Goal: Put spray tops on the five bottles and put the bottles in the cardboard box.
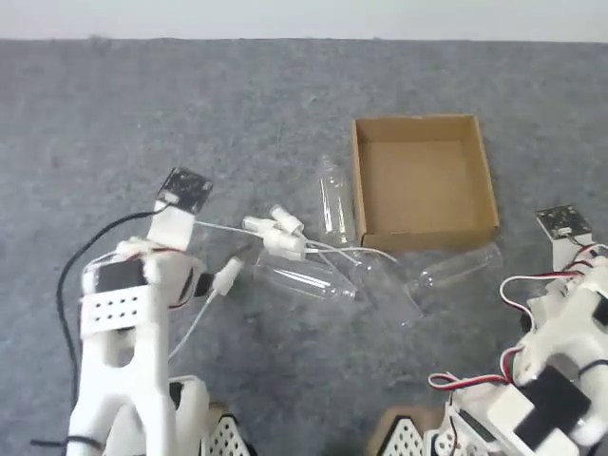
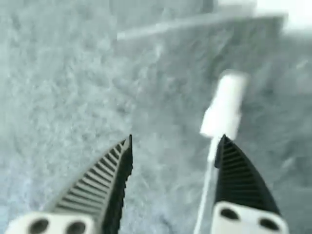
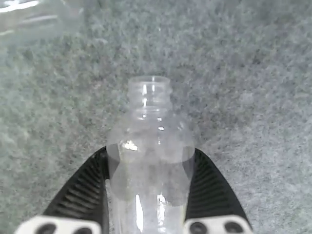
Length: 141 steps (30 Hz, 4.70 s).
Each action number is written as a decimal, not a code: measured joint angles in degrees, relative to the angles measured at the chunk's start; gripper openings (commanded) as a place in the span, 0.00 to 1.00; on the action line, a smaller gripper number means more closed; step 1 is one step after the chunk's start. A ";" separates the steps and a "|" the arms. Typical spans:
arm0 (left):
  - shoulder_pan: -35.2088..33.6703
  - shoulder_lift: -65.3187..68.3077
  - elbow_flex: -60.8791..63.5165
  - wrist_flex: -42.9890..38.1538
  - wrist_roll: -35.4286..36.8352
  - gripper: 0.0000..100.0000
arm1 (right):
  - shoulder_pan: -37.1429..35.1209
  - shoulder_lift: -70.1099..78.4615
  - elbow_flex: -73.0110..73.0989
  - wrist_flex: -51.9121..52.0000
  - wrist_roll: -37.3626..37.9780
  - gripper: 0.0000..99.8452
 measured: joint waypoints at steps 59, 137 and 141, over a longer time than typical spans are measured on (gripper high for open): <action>8.44 40.18 -20.22 0.00 5.10 0.15 | 0.00 0.00 3.25 -3.78 3.16 0.01; 4.13 30.24 -6.42 -4.04 -8.53 0.01 | 0.00 0.00 3.25 -3.78 3.16 0.01; 4.13 31.12 -8.26 -1.67 -8.53 0.01 | 0.00 0.00 3.25 -3.78 3.16 0.01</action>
